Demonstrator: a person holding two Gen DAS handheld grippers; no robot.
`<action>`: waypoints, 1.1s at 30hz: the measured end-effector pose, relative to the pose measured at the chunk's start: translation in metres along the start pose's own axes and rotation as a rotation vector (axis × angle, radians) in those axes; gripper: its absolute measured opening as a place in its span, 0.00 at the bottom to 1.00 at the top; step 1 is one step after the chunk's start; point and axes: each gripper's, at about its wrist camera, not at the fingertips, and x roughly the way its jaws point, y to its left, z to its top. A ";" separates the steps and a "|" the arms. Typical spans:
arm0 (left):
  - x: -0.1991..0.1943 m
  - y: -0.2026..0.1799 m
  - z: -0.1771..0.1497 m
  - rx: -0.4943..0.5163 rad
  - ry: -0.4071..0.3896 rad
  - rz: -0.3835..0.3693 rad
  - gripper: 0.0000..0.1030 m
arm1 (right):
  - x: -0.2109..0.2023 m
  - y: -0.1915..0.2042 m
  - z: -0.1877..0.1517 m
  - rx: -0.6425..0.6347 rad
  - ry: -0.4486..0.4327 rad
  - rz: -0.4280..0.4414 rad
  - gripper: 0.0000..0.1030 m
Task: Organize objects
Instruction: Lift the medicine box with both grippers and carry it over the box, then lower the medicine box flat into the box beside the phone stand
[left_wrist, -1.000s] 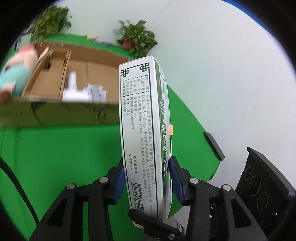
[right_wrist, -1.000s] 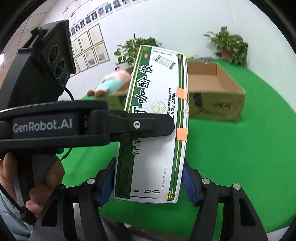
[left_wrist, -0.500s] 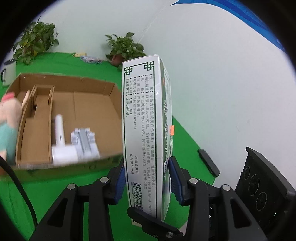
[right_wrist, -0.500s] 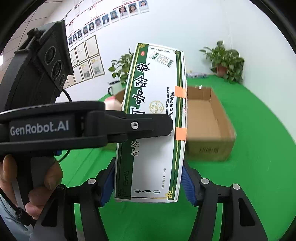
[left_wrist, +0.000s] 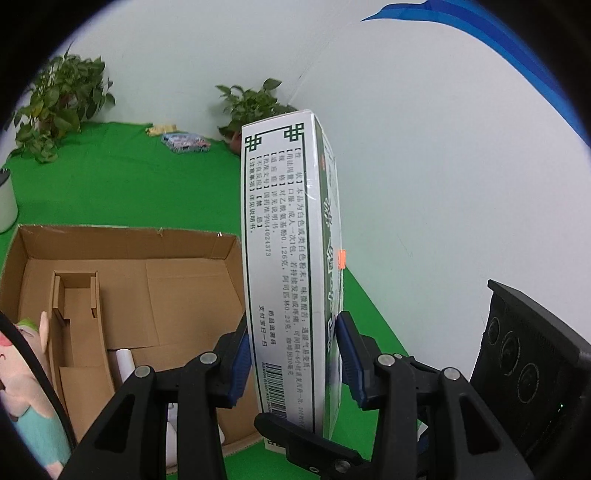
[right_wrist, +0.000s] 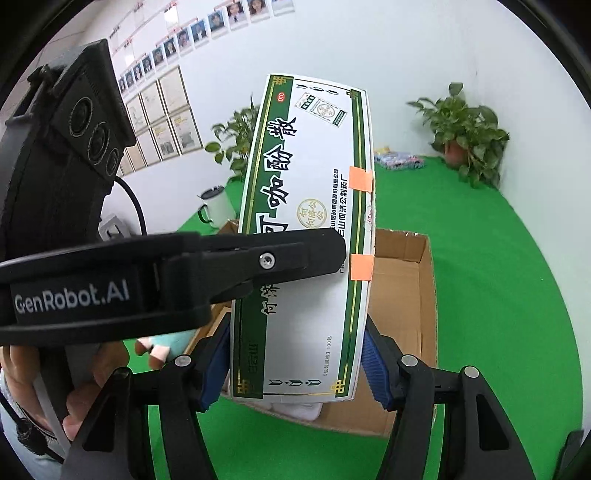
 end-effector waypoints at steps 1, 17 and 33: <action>0.009 0.007 0.000 -0.015 0.024 -0.001 0.40 | 0.006 -0.003 0.003 0.005 0.016 0.003 0.58; 0.135 0.080 -0.065 -0.205 0.271 -0.032 0.37 | 0.128 -0.069 -0.052 0.151 0.328 0.037 0.59; 0.161 0.105 -0.069 -0.227 0.382 0.061 0.52 | 0.173 -0.065 -0.071 0.162 0.462 -0.023 0.58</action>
